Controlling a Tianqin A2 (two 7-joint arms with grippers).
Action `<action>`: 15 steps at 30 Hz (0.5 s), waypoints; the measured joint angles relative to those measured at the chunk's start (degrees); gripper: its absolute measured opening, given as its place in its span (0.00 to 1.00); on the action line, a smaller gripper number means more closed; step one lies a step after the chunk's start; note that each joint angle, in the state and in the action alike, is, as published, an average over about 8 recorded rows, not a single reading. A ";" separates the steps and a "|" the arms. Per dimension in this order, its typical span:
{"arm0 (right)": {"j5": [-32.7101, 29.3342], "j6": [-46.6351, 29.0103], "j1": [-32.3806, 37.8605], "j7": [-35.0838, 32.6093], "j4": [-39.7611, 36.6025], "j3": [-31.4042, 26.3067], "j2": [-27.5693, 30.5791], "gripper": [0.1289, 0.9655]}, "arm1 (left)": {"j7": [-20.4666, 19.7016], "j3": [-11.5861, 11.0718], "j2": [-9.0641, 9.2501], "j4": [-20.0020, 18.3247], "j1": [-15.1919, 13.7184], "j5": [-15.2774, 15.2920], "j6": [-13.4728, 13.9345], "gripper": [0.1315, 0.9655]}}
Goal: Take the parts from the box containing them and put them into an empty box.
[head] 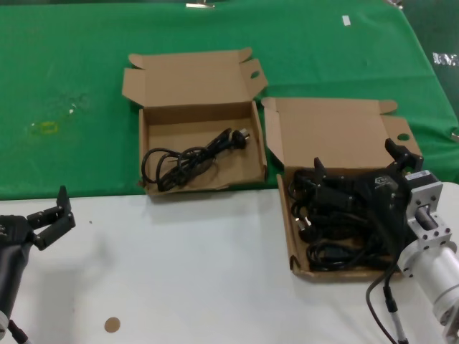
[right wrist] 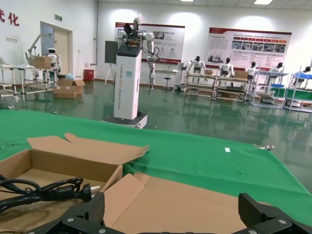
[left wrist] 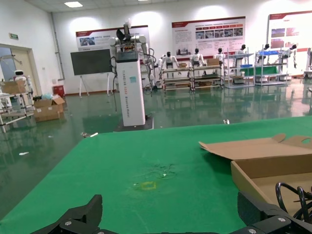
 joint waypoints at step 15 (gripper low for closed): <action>0.00 0.00 0.00 0.00 0.00 0.00 0.00 1.00 | 0.00 0.00 0.00 0.00 0.00 0.00 0.00 1.00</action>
